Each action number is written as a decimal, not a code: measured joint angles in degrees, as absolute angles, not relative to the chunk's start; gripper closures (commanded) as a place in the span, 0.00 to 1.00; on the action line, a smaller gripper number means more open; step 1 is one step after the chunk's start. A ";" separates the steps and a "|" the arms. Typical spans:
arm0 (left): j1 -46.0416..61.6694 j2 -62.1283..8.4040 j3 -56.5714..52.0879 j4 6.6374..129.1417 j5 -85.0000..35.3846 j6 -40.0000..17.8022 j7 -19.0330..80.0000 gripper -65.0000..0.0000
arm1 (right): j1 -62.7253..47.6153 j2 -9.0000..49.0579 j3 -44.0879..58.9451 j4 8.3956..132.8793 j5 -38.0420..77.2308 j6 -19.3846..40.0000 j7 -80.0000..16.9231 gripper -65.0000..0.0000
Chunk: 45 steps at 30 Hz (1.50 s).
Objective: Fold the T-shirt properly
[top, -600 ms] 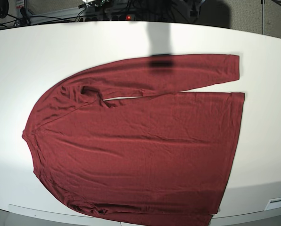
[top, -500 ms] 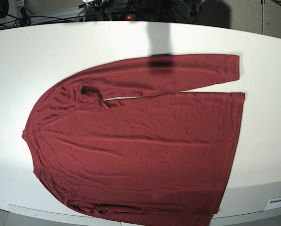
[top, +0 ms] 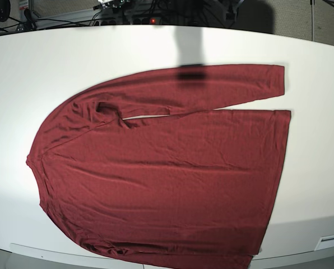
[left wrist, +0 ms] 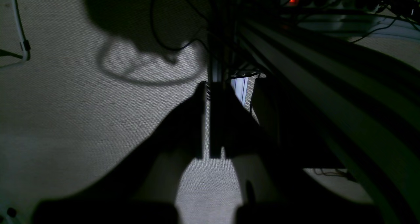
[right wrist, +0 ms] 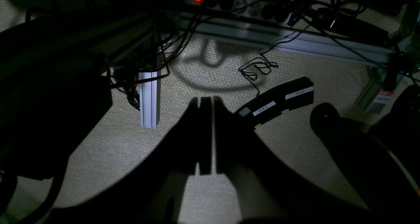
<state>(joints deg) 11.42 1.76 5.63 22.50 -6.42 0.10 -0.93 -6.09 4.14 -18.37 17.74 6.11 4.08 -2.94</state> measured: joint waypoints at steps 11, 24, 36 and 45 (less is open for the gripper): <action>12.19 1.74 5.63 22.57 -6.42 0.12 -1.30 0.95 | -6.07 4.32 -18.37 17.76 4.32 4.10 -5.28 0.96; 22.06 1.76 5.63 34.70 -4.45 0.27 -2.15 0.95 | -17.08 9.10 -18.35 31.42 -2.90 4.08 -6.48 0.96; 36.58 -1.76 5.63 56.93 -2.52 1.78 3.01 0.95 | -34.35 19.64 -18.35 57.39 -2.83 3.99 -6.46 0.96; 50.35 -6.85 5.63 78.78 -2.57 2.31 5.65 0.95 | -49.60 27.46 -18.39 79.64 1.67 0.47 -7.77 0.96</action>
